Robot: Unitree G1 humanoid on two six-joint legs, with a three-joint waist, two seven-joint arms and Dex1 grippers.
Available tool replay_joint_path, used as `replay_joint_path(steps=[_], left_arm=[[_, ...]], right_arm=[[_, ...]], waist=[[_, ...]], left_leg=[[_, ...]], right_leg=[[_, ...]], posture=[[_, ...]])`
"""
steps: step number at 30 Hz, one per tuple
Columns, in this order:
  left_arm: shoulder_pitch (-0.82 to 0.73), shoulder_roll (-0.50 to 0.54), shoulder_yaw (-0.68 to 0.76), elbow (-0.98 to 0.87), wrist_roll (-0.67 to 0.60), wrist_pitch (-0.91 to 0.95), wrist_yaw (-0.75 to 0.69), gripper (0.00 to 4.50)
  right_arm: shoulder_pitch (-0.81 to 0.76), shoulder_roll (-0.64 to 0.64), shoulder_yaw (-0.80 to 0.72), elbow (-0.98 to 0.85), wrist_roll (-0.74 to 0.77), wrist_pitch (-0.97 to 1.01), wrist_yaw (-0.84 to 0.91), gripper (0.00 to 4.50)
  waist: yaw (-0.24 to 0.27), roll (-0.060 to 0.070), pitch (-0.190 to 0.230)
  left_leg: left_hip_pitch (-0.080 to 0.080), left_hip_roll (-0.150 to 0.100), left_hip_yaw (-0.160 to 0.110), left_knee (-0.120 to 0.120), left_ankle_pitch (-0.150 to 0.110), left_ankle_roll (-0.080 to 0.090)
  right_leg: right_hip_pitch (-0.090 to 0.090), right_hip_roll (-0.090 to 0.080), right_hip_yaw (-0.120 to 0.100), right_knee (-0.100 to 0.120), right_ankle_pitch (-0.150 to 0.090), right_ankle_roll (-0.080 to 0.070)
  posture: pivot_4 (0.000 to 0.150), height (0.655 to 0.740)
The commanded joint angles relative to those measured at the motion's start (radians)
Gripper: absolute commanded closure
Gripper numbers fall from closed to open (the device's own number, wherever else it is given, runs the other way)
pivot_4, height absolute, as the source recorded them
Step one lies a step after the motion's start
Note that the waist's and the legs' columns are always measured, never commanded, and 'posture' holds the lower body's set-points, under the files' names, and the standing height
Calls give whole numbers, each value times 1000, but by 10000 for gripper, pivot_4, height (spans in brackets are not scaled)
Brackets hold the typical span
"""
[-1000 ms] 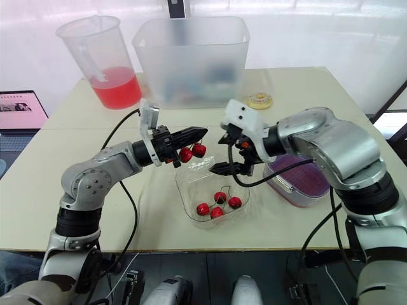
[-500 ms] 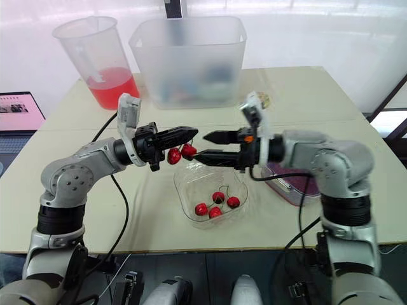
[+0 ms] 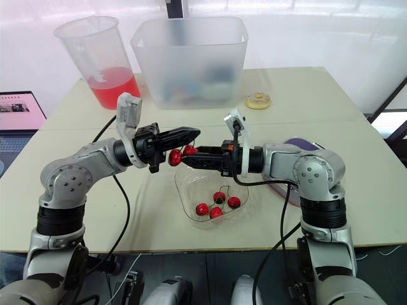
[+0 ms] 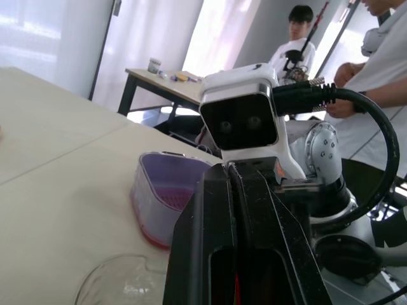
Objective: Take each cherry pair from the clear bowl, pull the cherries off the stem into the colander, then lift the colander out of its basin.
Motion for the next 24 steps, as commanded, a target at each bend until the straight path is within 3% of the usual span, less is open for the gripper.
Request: replay_joint_path(steps=[1,13,18,24], left_arm=[[-9,2,3,-36,-19,4,0,45000],[-6,3,1,-44,-13,10,-2,45000],[-6,0,3,-41,-6,2,1,45000],[-8,-8,-2,-43,-4,-2,4,45000]], right_arm=[[-9,5,-30,-34,46,-4,-18,28247],[-29,-4,-54,-2,102,2,-64,28247],[-24,-20,-31,-6,103,8,-61,42243],[-7,-44,-2,-20,101,16,-41,42243]], waist=[[0,0,0],[0,0,0],[0,0,0],[0,0,0]], left_leg=[[0,0,0,0,0,0],[0,0,0,0,0,0],[0,0,0,0,0,0],[0,0,0,0,0,0]], right_leg=[[0,0,0,0,0,0],[0,0,0,0,0,0],[0,0,0,0,0,0],[0,0,0,0,0,0]], posture=[[1500,7400],[1500,7400],[1500,7400],[1500,7400]])
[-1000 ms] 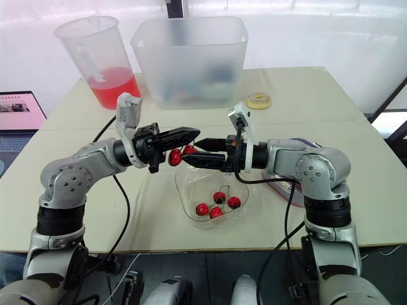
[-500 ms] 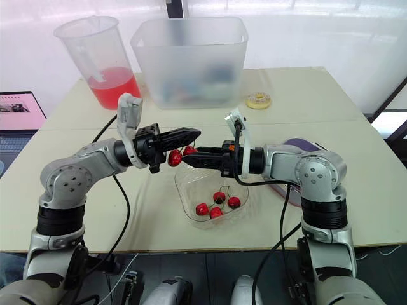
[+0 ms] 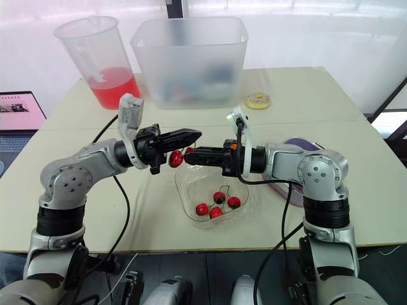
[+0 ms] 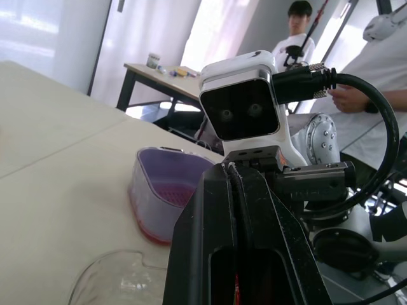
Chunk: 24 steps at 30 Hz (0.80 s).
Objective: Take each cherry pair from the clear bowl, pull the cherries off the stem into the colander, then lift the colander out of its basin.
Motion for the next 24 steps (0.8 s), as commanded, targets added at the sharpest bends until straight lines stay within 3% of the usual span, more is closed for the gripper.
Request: replay_joint_path(steps=[1,12,24], left_arm=[[-9,0,8,-29,-4,-21,-2,45000],[-4,5,2,-28,-1,-37,-12,45000],[-7,-8,-7,-14,6,-57,-14,45000]], right_arm=[[0,-32,18,-31,11,7,28,42243],[96,-178,94,-127,20,31,144,42243],[106,-396,16,-89,-22,-29,261,42243]], waist=[[0,0,0],[1,0,0],[9,0,0]], left_leg=[[0,0,0,0,0,0],[0,0,0,0,0,0],[0,0,1,0,0,0]], right_leg=[[0,0,0,0,0,0],[0,0,0,0,0,0],[1,0,0,-1,0,0]], posture=[[1500,7400],[1500,7400],[1500,7400]])
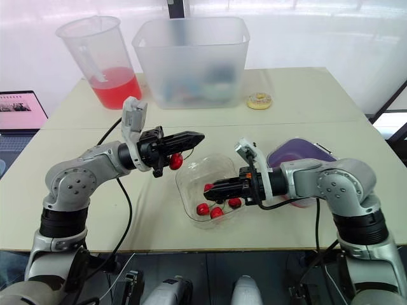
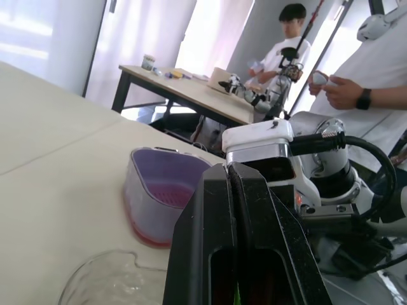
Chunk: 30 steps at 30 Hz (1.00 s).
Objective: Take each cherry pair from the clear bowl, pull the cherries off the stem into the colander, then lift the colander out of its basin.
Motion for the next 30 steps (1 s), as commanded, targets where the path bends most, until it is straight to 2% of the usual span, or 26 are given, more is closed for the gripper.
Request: replay_joint_path(steps=[1,8,12,15,20,21,22,24,28,30], left_arm=[[-22,-1,14,-12,3,-21,-2,45000],[-10,9,27,-13,-1,-23,3,45000],[-13,4,32,-3,12,-40,12,45000],[-8,11,33,7,25,-52,8,45000],[-1,18,42,7,32,-59,12,45000],[0,18,43,6,33,-59,13,45000],[1,18,44,5,33,-59,14,45000],[2,19,46,3,32,-58,17,45000],[-2,20,52,8,24,-51,15,45000],[-6,20,55,12,17,-47,10,45000]], right_arm=[[-29,-85,-99,55,-40,-69,57,42243],[-138,-326,-79,347,-293,-264,198,42243],[-145,-424,85,493,-561,-487,299,42243],[-146,-419,147,547,-660,-584,359,42243],[-148,-399,187,583,-750,-629,404,42243],[-150,-395,186,587,-758,-629,409,32908],[-154,-391,183,588,-764,-625,414,30246],[-168,-392,174,585,-772,-613,427,21605],[-198,-407,166,583,-804,-610,438,1069],[-213,-413,158,561,-797,-588,457,470]], waist=[[2,0,0],[15,0,0],[15,0,0],[14,0,0],[13,0,0],[14,0,0],[15,0,0],[16,0,0],[17,0,0],[17,0,0]], left_leg=[[0,0,0,0,0,0],[0,0,2,0,0,0],[0,0,3,0,0,0],[0,0,3,0,0,0],[0,1,3,-1,0,0],[0,1,3,-1,0,0],[0,1,3,-1,0,0],[0,1,3,0,0,0],[0,1,3,0,0,0],[0,1,2,0,0,0]], right_leg=[[0,0,0,0,0,0],[0,0,0,-1,0,0],[0,0,0,-2,0,0],[-1,0,0,-3,0,0],[-2,0,0,-3,0,0],[-1,0,0,-3,0,0],[-1,0,0,-3,0,0],[-1,0,0,-3,0,0],[-1,0,0,-4,0,0],[-1,0,0,-4,0,0]], posture=[[1500,7400],[1500,7400],[1500,7400],[1500,7400],[1500,7400],[1500,7400],[1500,7400],[1500,7400],[1500,7400],[1500,7400]])
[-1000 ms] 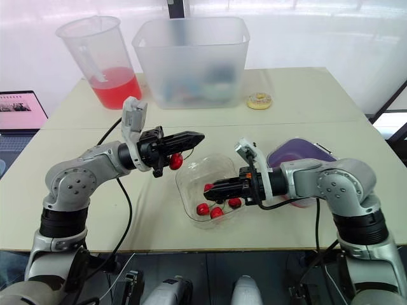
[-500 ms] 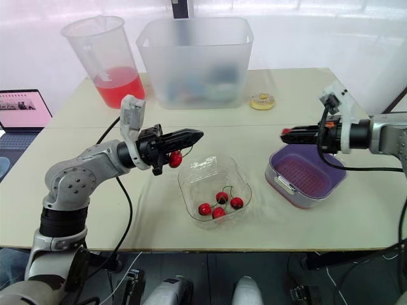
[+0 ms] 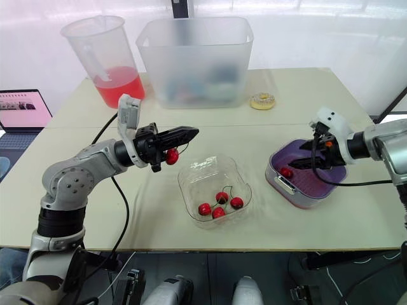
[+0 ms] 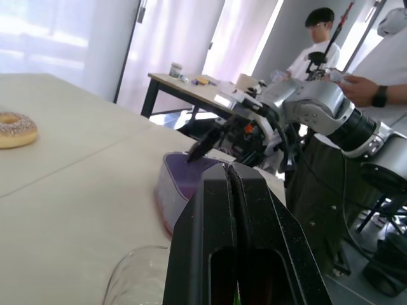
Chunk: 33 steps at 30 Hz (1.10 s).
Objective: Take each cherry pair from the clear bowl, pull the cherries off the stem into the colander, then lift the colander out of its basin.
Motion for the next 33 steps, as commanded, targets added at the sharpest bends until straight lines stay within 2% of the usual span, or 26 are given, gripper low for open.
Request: replay_joint_path(steps=[1,4,8,13,17,22,33], left_arm=[[-14,5,36,-4,-19,-12,-8,45000],[-27,5,40,3,-22,-9,-9,45000],[-52,-3,56,13,-38,-4,5,45000],[-63,-22,70,18,-47,-18,11,45000],[-74,-47,86,10,-97,9,32,45000],[-65,-47,77,-10,-121,27,40,45000],[-60,-49,61,-15,-116,28,38,45000]], right_arm=[[-51,-27,-59,-55,12,44,30,470],[-78,-15,-98,-111,59,109,39,470],[-104,75,-218,-238,226,269,4,470],[-104,298,-312,-389,410,453,-154,470],[-64,606,-376,-485,568,585,-374,470],[-3,840,-414,-553,686,641,-566,470],[4,925,-374,-549,761,604,-690,470]], waist=[[0,0,0],[0,0,0],[-1,0,0],[1,0,0],[0,-1,0],[2,-1,0],[-7,-1,-1]], left_leg=[[0,0,0,0,0,0],[0,0,0,0,0,0],[0,1,0,0,0,0],[0,1,0,0,0,0],[0,1,-1,1,0,0],[0,-1,-4,1,0,0],[0,-1,-4,2,0,0]], right_leg=[[0,0,0,0,0,0],[0,0,0,0,0,0],[0,1,0,-1,0,0],[1,1,0,0,0,0],[1,1,0,1,0,0],[1,0,0,5,0,0],[0,0,0,6,0,0]], posture=[[1500,7400],[1500,7400],[1500,7400],[1500,7400],[1500,7400],[1500,7400],[1500,7400]])
